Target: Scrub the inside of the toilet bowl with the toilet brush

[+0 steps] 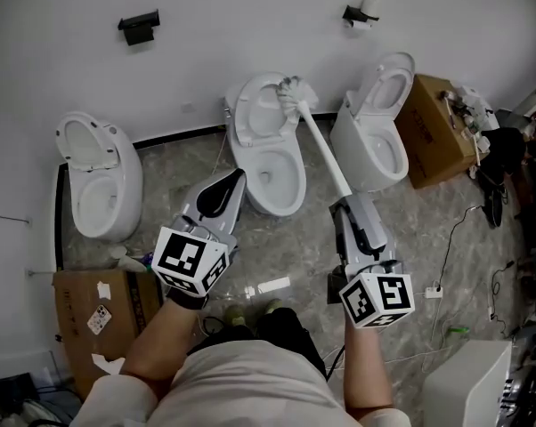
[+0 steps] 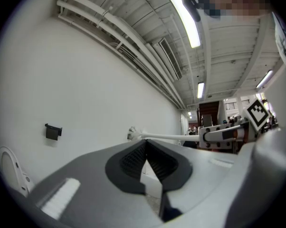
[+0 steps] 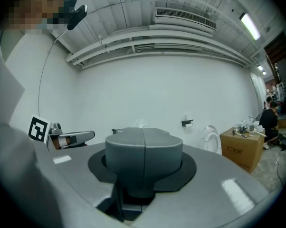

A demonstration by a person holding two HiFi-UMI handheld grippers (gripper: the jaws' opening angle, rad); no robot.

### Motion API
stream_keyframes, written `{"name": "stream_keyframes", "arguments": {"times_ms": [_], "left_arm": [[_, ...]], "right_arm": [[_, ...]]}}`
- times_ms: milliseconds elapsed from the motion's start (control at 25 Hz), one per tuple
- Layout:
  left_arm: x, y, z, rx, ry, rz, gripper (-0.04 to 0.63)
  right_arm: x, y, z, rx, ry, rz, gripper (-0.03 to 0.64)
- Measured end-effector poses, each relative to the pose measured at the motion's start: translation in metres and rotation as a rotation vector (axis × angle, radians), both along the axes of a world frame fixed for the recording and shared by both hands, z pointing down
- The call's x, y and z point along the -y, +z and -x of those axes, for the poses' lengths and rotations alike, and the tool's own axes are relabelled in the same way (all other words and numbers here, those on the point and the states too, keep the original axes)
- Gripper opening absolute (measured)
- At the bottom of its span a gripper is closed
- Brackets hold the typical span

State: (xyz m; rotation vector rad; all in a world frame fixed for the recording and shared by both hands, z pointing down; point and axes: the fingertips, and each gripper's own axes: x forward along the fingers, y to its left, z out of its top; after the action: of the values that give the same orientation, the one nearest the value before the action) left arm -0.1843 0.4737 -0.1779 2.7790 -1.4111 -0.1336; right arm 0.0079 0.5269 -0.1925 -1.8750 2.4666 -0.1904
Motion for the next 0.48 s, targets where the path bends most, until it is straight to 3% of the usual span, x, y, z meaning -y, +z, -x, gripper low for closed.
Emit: {"name": "stream_keyframes", "arguments": {"times_ms": [480], "left_arm": [[0.049,0.023,-0.013,-0.011,-0.002,0.010,0.006]], "right_arm": [[0.051,0.042,-0.016,0.028,-0.010,0.060,0.158]]}}
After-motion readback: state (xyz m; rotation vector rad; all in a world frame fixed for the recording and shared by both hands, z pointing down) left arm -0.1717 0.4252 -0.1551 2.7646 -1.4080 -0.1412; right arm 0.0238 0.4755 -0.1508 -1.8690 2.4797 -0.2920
